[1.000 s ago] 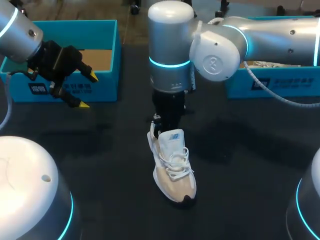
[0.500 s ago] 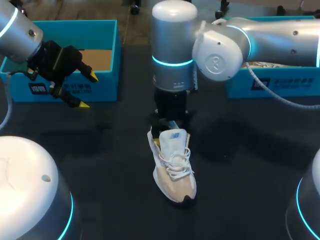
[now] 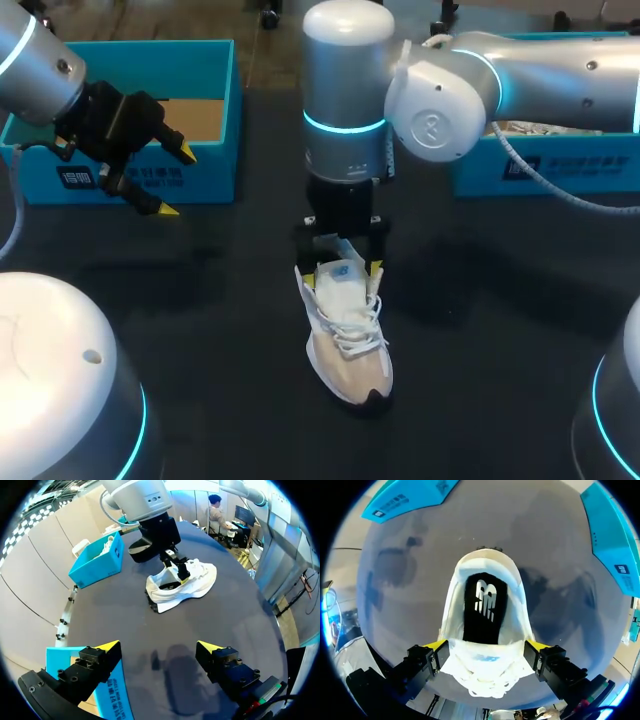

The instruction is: Take the shoe out of the shoebox, open the shoe tongue, remove and reinsert the insole, then place the shoe into the shoebox

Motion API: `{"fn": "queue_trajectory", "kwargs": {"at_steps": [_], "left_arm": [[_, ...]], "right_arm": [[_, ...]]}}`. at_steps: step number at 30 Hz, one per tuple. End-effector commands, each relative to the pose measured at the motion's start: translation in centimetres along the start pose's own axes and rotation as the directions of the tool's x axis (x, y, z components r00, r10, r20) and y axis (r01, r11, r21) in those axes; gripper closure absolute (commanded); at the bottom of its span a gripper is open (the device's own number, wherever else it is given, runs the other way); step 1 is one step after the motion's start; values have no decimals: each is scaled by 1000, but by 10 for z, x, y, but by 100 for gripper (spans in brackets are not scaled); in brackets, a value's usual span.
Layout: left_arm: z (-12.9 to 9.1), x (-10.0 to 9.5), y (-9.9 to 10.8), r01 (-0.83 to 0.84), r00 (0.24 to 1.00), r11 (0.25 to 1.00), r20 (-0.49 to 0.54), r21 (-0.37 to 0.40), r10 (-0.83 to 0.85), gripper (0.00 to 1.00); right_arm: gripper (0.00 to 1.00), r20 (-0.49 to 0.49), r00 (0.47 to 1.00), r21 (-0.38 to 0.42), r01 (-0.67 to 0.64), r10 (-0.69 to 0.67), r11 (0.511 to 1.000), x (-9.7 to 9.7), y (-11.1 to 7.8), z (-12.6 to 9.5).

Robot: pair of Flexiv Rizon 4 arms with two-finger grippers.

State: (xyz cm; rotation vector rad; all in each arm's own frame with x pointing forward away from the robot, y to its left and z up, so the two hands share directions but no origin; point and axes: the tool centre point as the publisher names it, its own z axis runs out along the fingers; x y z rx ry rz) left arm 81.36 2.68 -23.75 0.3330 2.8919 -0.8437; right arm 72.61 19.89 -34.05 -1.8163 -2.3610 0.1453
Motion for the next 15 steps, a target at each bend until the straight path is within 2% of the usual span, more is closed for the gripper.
{"fn": "queue_trajectory", "kwargs": {"at_steps": [1, 7, 15], "left_arm": [[0, 0, 0, 0, 1000, 1000, -2, -4, 0, 0], [0, 0, 0, 0, 1000, 1000, -2, -4, 0, 0], [0, 0, 0, 0, 1000, 1000, -2, -4, 0, 0]], "right_arm": [[0, 10, 1000, -1, -10, 10, 1000, 1, -6, -4], [0, 12, 1000, -13, -20, 20, 1000, 5, -12, -9], [0, 37, 997, -44, -71, 73, 997, 19, -37, -32]]}}
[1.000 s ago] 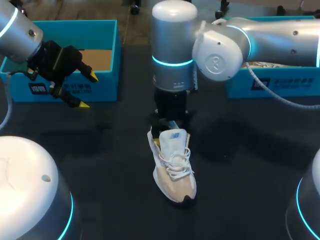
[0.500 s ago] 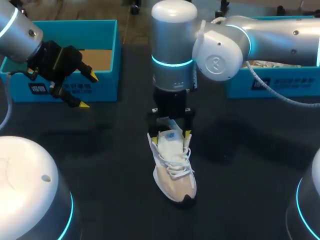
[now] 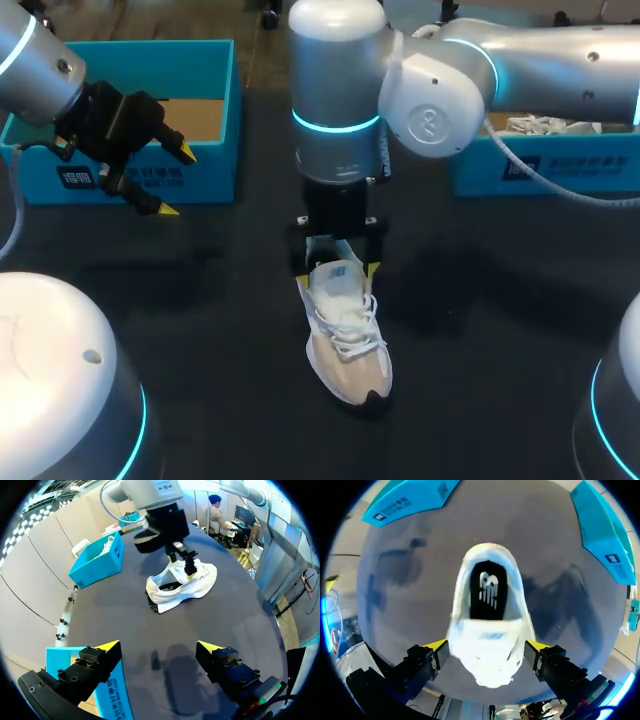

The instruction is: Take the shoe out of the shoebox, open the shoe tongue, remove and reinsert the insole, then place the shoe into the shoebox

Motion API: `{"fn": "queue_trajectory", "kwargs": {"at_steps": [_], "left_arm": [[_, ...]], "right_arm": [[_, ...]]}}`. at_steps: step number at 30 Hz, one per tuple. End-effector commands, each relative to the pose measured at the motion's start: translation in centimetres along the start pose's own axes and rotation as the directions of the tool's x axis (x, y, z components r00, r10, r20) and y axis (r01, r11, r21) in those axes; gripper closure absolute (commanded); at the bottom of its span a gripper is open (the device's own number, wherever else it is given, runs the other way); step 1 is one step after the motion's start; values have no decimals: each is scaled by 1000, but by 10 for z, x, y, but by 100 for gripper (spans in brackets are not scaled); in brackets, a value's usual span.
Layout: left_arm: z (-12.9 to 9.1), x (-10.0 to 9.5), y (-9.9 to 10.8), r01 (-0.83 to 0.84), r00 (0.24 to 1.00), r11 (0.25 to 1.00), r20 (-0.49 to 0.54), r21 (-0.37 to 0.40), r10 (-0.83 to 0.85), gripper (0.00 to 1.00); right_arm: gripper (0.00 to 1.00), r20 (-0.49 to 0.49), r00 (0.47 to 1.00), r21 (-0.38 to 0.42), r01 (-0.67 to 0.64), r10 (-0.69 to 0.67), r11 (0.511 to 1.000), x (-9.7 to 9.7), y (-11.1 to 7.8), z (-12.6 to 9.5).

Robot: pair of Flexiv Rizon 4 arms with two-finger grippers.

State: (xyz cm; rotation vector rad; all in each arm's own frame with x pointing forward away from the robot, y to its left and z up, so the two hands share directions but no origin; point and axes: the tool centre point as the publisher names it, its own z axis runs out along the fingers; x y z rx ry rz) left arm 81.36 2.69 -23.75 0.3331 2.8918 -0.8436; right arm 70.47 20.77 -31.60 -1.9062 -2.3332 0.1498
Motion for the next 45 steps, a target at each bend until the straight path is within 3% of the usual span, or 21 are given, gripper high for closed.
{"fn": "queue_trajectory", "kwargs": {"at_steps": [1, 2, 3, 8, 11, 12, 13, 14, 24, 35, 41, 45], "left_arm": [[0, 0, 0, 0, 1000, 1000, -2, -4, 0, 0], [0, 0, 0, 0, 1000, 1000, -2, -4, 0, 0], [0, 0, 0, 0, 1000, 1000, -2, -4, 0, 0], [0, 0, 0, 0, 1000, 1000, -2, -4, 0, 0], [0, 0, 0, 0, 1000, 1000, -2, -4, 0, 0], [0, 0, 0, 0, 1000, 1000, -2, -4, 0, 0], [0, 0, 0, 0, 1000, 1000, -2, -4, 0, 0], [0, 0, 0, 0, 1000, 1000, -2, -4, 0, 0], [0, 0, 0, 0, 1000, 1000, -2, -4, 0, 0], [0, 0, 0, 0, 1000, 1000, -2, -4, 0, 0], [0, 0, 0, 0, 1000, 1000, -2, -4, 0, 0], [0, 0, 0, 0, 1000, 1000, -2, -4, 0, 0]], "right_arm": [[0, 19, 1000, -21, -17, 18, 1000, 4, -18, -14], [0, 23, 999, -21, -27, 27, 999, 5, -21, -17], [7, 27, 999, -24, -33, 34, 999, 5, -24, -19], [55, 35, 998, -24, -46, 47, 999, -1, -41, -23], [72, 34, 998, -27, -52, 53, 998, -1, -44, -25], [72, 34, 998, -27, -52, 53, 998, -1, -44, -25], [84, 36, 998, -34, -56, 58, 998, -1, -45, -27], [87, 38, 997, -39, -59, 60, 998, -1, -46, -27], [80, 19, 999, -71, -32, 34, 997, -10, -26, -16], [72, -17, 1000, -74, 22, -23, 997, -18, 4, 12], [70, -40, 999, -42, 35, -36, 999, -20, 8, 23], [72, -38, 998, -53, 37, -39, 998, -17, 5, 13]]}}
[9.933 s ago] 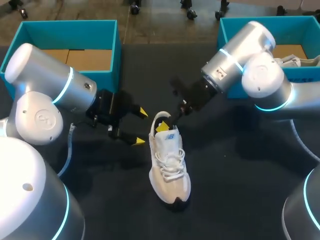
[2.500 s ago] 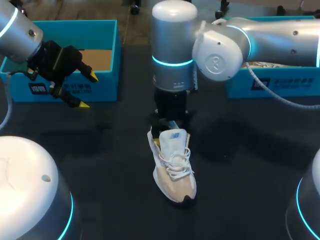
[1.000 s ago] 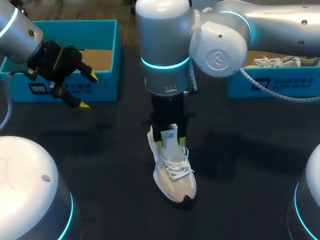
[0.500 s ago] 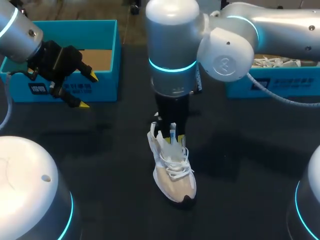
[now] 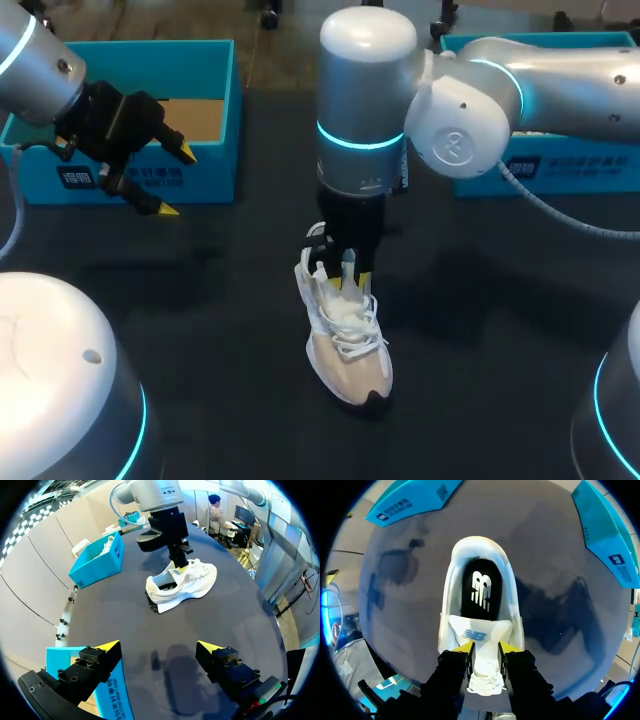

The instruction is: Take the shoe out of the shoebox, open the shoe tongue, remove and reinsert the insole, then place the shoe into the shoebox

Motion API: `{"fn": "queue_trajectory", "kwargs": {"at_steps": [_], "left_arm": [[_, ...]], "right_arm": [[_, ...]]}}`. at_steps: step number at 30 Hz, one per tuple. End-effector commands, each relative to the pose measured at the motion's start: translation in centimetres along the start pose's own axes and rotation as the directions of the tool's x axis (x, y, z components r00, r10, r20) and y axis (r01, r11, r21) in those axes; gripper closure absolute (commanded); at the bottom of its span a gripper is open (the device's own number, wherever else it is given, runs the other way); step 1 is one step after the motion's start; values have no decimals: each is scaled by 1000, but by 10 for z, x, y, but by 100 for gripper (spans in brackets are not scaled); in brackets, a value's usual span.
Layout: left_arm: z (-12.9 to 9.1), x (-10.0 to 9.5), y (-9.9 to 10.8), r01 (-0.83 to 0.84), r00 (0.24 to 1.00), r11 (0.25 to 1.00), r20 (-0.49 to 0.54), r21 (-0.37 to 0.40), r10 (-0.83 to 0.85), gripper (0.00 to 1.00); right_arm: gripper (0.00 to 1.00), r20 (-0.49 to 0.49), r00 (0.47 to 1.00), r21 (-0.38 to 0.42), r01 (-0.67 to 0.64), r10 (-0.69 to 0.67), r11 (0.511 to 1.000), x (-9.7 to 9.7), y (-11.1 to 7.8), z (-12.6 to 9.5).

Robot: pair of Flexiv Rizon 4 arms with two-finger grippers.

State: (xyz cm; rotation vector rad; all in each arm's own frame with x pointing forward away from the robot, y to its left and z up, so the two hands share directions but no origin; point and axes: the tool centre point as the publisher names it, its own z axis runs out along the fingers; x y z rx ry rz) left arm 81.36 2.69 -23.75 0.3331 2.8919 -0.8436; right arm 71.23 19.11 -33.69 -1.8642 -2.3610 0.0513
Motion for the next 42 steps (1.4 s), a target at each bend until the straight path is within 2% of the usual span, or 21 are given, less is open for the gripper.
{"fn": "queue_trajectory", "kwargs": {"at_steps": [1, 5, 7, 9, 14, 16, 17, 31, 34, 35, 36, 37, 38, 41, 42], "left_arm": [[0, 0, 0, 0, 1000, 1000, -2, -4, 0, 0], [0, 0, 0, 0, 1000, 1000, -2, -4, 0, 0], [0, 0, 0, 0, 1000, 1000, -2, -4, 0, 0], [0, 0, 0, 0, 1000, 1000, -2, -4, 0, 0], [0, 0, 0, 0, 1000, 1000, -2, -4, 0, 0], [0, 0, 0, 0, 1000, 1000, -2, -4, 0, 0], [0, 0, 0, 0, 1000, 1000, -2, -4, 0, 0], [0, 0, 0, 0, 1000, 1000, -2, -4, 0, 0], [0, 0, 0, 0, 1000, 1000, -2, -4, 0, 0], [0, 0, 0, 0, 1000, 1000, -2, -4, 0, 0], [0, 0, 0, 0, 1000, 1000, -2, -4, 0, 0], [0, 0, 0, 0, 1000, 1000, -2, -4, 0, 0], [0, 0, 0, 0, 1000, 1000, -2, -4, 0, 0], [0, 0, 0, 0, 1000, 1000, -2, -4, 0, 0], [0, 0, 0, 0, 1000, 1000, -2, -4, 0, 0]], "right_arm": [[72, 13, 1000, -6, 1, -1, 1000, 1, -3, -9], [68, 10, 998, -36, 63, -63, 997, -1, -2, -19], [66, 12, 987, -69, 159, -159, 985, 1, 2, -25], [60, 17, 962, -82, 271, -271, 959, 5, 9, -31], [49, 71, 888, -22, 456, -454, 890, 10, 26, -49], [30, 96, 863, -2, 499, -496, 867, 10, 30, -55], [0, 122, 862, -14, 497, -492, 867, 10, 31, -60], [0, 122, 862, -14, 497, -492, 867, 10, 31, -60], [0, 153, 737, 3, 666, -659, 746, 12, 38, -62], [0, 149, 717, 9, 687, -680, 726, 12, 40, -62], [0, 114, 608, 21, 789, -786, 614, 14, 48, -62], [0, 117, 597, 22, 798, -794, 603, 14, 48, -62], [0, 106, 508, 31, 858, -855, 513, 13, 54, -62], [0, 118, 405, 43, 910, -907, 412, 12, 62, -65], [0, 123, 391, 50, 915, -912, 399, 11, 64, -67]]}}
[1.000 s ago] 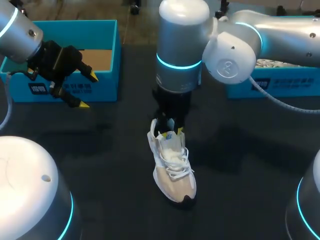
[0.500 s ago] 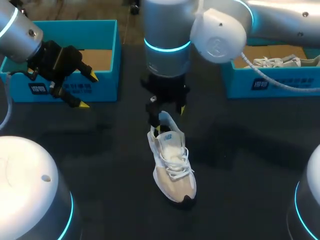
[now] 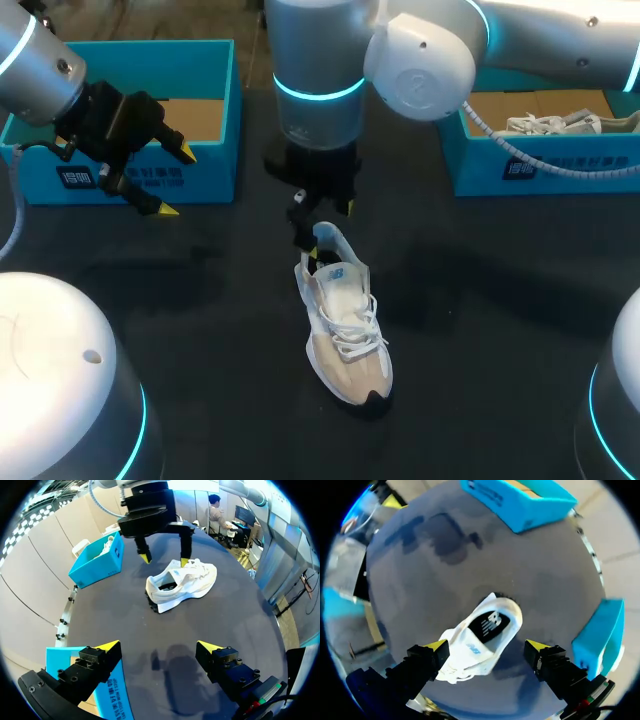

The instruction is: Take the shoe out of the shoebox, open the shoe tongue, remove and reinsert the insole, then place the shoe into the shoebox

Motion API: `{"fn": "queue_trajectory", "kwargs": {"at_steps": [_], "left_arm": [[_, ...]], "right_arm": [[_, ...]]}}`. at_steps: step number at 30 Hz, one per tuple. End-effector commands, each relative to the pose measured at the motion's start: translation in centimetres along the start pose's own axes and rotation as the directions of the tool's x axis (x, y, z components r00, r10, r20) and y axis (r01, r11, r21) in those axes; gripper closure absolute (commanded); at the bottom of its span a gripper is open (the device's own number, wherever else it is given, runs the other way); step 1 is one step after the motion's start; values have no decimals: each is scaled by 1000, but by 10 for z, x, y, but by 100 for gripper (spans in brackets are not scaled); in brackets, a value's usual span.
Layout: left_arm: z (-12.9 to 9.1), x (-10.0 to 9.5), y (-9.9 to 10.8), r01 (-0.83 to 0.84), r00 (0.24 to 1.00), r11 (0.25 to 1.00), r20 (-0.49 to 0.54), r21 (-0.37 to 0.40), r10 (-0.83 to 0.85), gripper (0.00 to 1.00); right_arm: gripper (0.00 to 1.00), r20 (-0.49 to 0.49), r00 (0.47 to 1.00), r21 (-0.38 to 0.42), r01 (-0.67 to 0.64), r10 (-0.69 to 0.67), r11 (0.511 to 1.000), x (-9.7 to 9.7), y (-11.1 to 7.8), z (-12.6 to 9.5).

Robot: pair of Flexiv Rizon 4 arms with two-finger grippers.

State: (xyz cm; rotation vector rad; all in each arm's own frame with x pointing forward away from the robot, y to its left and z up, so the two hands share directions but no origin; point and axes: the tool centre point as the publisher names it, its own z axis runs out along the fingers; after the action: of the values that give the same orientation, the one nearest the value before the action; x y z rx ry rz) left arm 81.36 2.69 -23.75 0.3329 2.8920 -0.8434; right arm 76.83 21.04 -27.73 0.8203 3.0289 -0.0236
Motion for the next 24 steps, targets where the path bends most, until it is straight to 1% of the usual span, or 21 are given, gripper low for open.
{"fn": "queue_trajectory", "kwargs": {"at_steps": [1, 2, 5, 6, 8, 9, 10, 14, 16, 19, 24], "left_arm": [[0, 0, 0, 0, 1000, 1000, -2, -4, 0, 0], [0, 0, 0, 0, 1000, 1000, -2, -4, 0, 0], [0, 0, 0, 0, 1000, 1000, -2, -4, 0, 0], [0, 0, 0, 0, 1000, 1000, -2, -4, 0, 0], [0, 0, 0, 0, 1000, 1000, -2, -4, 0, 0], [0, 0, 0, 0, 1000, 1000, -2, -4, 0, 0], [0, 0, 0, 0, 1000, 1000, -2, -4, 0, 0], [0, 0, 0, 0, 1000, 1000, -2, -4, 0, 0], [0, 0, 0, 0, 1000, 1000, -2, -4, 0, 0], [0, 0, 0, 0, 1000, 1000, -2, -4, 0, 0], [0, 0, 0, 0, 1000, 1000, -2, -4, 0, 0]], "right_arm": [[0, -12, 928, 10, 373, -373, 928, -12, 9, -1], [0, -10, 916, 7, 402, -402, 916, -14, 9, -1], [0, -45, 864, 51, 503, -502, 863, -18, 11, 0], [0, -47, 860, 61, 510, -508, 858, -19, 10, 0], [0, -37, 834, 64, 551, -550, 832, -21, 11, 0], [0, -32, 831, 69, 556, -555, 828, -21, 11, 0], [0, -28, 810, 64, 586, -585, 808, -22, 11, 1], [0, -15, 778, 87, 627, -628, 774, -25, 12, 11], [0, 4, 779, 81, 625, -627, 777, -27, 12, 16], [0, 18, 784, 70, 618, -620, 783, -31, 13, 29], [0, 48, 795, 26, 604, -605, 796, -42, 25, 48]]}}
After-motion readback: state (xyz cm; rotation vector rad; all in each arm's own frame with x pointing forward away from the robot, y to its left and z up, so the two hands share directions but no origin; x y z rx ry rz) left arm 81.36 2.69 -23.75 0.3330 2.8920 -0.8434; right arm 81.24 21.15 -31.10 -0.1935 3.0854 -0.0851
